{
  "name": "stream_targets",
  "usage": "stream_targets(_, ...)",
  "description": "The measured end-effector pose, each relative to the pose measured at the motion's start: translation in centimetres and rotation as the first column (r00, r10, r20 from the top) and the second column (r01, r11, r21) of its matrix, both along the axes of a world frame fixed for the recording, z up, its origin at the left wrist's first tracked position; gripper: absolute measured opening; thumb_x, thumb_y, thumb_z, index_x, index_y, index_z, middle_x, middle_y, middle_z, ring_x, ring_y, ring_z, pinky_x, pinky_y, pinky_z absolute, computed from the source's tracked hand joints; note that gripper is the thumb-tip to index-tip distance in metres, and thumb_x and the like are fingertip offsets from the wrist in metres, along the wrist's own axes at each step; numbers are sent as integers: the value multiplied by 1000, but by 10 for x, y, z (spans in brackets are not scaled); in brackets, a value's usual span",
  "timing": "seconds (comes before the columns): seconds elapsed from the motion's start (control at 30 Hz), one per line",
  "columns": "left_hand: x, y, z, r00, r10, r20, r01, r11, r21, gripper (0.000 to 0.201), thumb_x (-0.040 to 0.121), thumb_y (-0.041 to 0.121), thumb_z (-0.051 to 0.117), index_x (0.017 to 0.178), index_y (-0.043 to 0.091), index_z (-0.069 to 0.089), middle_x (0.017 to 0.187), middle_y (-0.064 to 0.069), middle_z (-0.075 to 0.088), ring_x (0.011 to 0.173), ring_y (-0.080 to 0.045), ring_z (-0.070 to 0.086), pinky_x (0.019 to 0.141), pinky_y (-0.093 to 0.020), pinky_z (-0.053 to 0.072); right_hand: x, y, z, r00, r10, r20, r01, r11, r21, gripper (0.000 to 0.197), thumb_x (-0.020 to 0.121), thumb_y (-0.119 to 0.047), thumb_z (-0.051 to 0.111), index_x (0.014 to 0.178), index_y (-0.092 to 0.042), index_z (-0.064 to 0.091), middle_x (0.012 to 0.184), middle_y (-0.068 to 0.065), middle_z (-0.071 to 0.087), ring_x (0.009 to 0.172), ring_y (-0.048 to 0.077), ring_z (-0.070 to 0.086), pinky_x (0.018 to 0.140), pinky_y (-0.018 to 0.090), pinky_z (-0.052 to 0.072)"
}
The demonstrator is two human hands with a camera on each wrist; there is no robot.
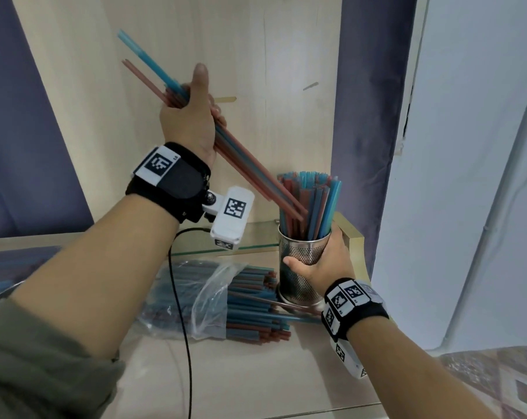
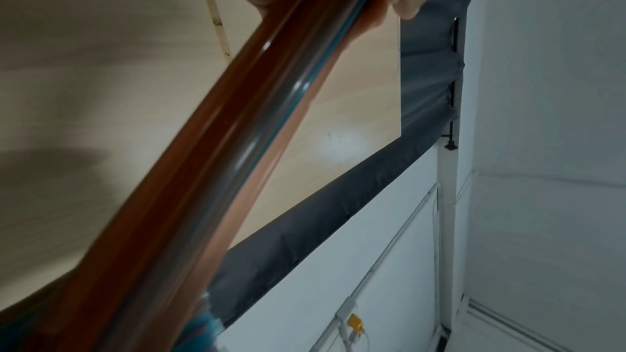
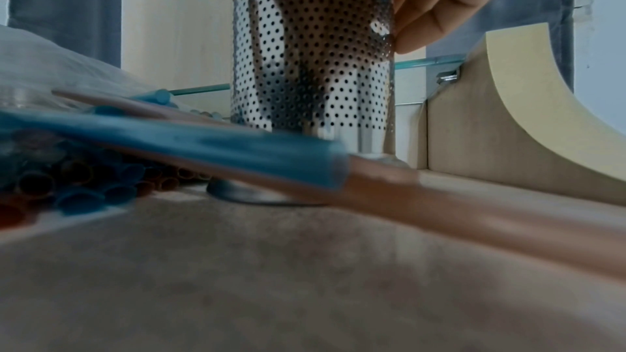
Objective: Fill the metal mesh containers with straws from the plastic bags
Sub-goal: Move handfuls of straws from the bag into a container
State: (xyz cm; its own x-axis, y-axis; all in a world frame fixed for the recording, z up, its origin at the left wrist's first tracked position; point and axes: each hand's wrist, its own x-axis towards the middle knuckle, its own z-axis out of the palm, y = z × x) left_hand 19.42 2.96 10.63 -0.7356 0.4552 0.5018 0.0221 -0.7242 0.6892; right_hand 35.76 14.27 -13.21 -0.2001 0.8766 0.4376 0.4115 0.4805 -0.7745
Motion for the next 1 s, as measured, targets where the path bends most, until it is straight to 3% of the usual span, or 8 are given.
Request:
stream_targets(0.23,30,23,-30,995,24,-98,-29,999,-44,31,91,31,67,75,12,48,46,7,47,43,-11,45,52,-24,45,-1,2,-3,1000,-4,-10,5,1000,12,125,41,-73,78,145,-25,28,130,-8,54,121,17,53,103,42,48)
stream_targets(0.43,51,34,-42,979,29,-201,-31,999,-7,26,92,21,66,80,11,46,56,-1,46,44,-10,43,49,-20,43,-3,6,-7,1000,-8,-11,8,1000,0,128,40,-76,78,145,-27,26,133,-8,54,123,16,53,103,41,49)
stream_targets(0.9,62,64,-70,973,17,-232,-50,989,-138,26,93,28,64,73,18,49,59,2,48,46,-7,47,50,-18,42,-7,6,-8,999,-21,-26,21,1000,-20,131,37,-82,75,146,-30,24,134,-7,54,124,18,53,101,44,50)
stream_targets(1.0,62,69,-75,962,44,-270,-87,985,-149,25,91,34,64,74,21,51,64,2,52,55,-11,52,59,-25,45,-7,4,-7,999,-11,-48,9,1000,-28,132,36,-83,74,146,-32,23,134,-7,54,124,17,52,102,44,49)
